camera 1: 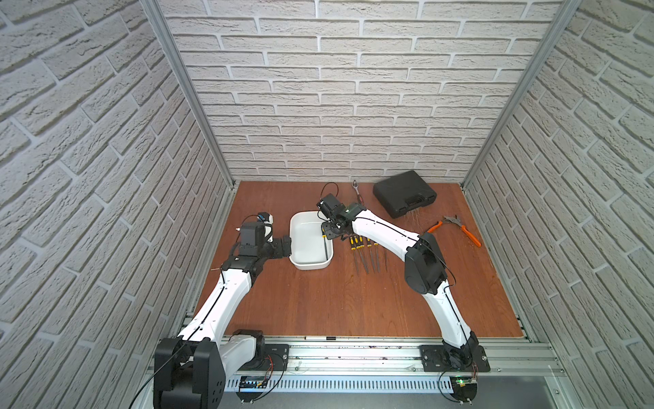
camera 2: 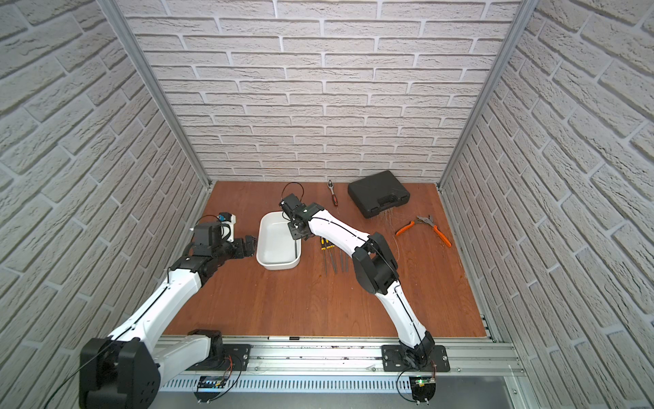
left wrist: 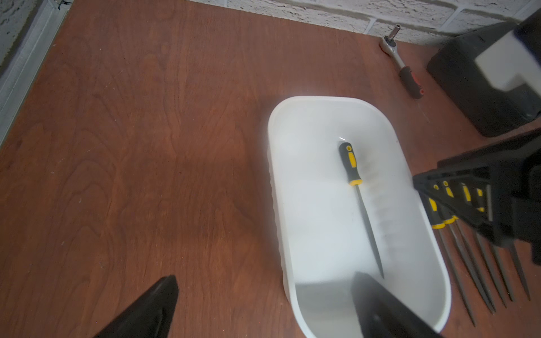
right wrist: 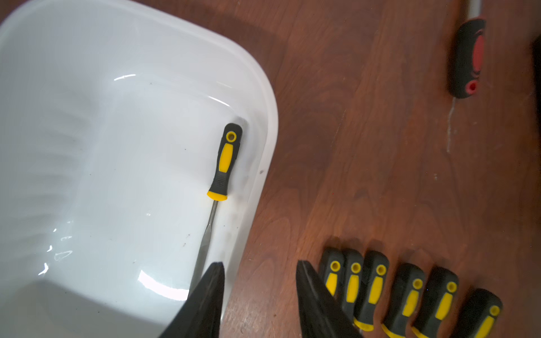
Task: Take the file tool out of the storage box
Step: Adjust the storage box at the center of the board.
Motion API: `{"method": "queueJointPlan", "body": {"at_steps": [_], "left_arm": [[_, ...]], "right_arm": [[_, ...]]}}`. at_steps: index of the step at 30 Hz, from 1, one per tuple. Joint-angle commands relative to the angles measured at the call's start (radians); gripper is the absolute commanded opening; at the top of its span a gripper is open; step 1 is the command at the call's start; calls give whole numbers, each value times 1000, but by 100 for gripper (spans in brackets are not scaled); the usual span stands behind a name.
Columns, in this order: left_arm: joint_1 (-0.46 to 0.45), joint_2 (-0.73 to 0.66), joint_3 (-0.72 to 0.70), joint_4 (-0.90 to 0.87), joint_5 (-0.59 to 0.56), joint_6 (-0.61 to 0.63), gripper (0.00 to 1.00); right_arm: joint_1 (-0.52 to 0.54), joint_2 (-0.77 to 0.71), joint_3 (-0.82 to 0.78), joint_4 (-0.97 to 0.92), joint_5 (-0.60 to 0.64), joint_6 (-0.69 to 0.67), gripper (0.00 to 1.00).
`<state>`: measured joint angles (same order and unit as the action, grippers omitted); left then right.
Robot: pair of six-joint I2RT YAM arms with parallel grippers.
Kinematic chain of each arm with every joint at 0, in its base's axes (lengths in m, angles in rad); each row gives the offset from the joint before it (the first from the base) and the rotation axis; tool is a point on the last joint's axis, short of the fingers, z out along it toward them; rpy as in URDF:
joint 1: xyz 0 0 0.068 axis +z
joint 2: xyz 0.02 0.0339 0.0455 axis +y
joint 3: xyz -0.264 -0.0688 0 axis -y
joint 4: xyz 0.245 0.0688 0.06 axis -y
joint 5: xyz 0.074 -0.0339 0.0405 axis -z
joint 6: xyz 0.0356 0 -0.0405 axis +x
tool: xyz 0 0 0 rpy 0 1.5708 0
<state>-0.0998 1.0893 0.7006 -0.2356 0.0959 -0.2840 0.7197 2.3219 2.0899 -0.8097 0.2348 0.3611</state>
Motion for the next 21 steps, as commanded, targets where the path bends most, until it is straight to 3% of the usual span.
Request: {"method": "queueJointPlan", "body": {"at_steps": [1, 6, 10, 13, 21], "left_arm": [[-4, -6, 19, 18, 5, 7, 99], [-5, -5, 18, 19, 6, 5, 98], [-5, -4, 19, 21, 5, 7, 99], [-5, 0, 20, 22, 7, 7, 99], [-5, -3, 20, 22, 7, 7, 99]], "right_arm": [[2, 11, 34, 0, -42, 22, 46], [1, 31, 39, -3, -62, 31, 40], [-1, 34, 41, -10, -64, 35, 12], [-2, 26, 42, -9, -56, 39, 3], [3, -18, 62, -22, -7, 10, 2]]}}
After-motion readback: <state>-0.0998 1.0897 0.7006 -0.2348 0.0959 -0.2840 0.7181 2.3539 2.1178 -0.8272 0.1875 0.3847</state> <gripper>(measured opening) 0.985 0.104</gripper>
